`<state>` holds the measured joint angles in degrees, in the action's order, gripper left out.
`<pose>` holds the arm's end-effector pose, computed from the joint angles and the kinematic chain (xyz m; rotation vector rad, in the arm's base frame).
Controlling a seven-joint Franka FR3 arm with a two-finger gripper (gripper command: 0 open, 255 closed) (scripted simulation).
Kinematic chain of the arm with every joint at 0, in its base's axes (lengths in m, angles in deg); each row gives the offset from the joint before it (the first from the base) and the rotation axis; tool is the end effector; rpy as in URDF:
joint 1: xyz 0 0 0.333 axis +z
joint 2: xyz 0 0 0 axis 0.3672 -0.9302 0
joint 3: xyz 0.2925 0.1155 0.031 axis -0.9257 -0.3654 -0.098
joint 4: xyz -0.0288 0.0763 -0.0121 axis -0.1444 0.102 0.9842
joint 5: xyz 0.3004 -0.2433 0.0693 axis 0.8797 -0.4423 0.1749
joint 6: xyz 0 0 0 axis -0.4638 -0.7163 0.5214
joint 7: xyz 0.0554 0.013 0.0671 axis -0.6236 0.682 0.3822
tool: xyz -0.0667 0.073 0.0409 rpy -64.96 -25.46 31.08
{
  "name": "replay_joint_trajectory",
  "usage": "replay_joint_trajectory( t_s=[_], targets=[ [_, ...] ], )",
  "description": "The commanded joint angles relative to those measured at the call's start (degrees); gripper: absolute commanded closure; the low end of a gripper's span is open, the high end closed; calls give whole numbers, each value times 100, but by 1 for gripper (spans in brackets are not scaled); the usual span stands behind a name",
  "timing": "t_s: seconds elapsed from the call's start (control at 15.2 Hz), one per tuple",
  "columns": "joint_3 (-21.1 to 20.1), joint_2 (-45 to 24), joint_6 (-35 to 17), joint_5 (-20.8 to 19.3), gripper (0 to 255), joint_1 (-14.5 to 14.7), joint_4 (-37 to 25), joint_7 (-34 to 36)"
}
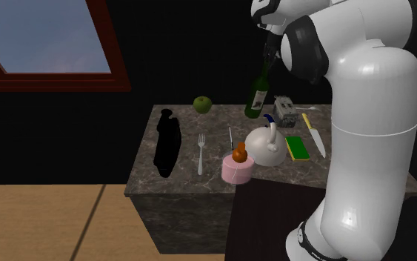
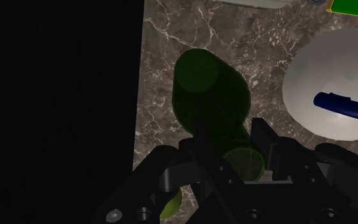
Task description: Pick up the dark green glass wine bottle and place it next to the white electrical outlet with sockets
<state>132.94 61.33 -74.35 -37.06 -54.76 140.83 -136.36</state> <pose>0.1562 -0.6349 0.4699 2.9869 0.5058 0.0719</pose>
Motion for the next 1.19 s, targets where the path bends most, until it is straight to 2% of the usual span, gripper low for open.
replay_joint_trajectory(
  t_s=[0.0, 0.33, 0.59, 1.12],
  targets=[
    [1, 2, -1, 0, 0, 0, -1, 0],
    [0, 1, -1, 0, 0, 0, -2, 0],
    [123, 225, 602, -219, 0, 32, -466, 146],
    [123, 225, 602, -219, 0, 32, -466, 146]
  ],
)
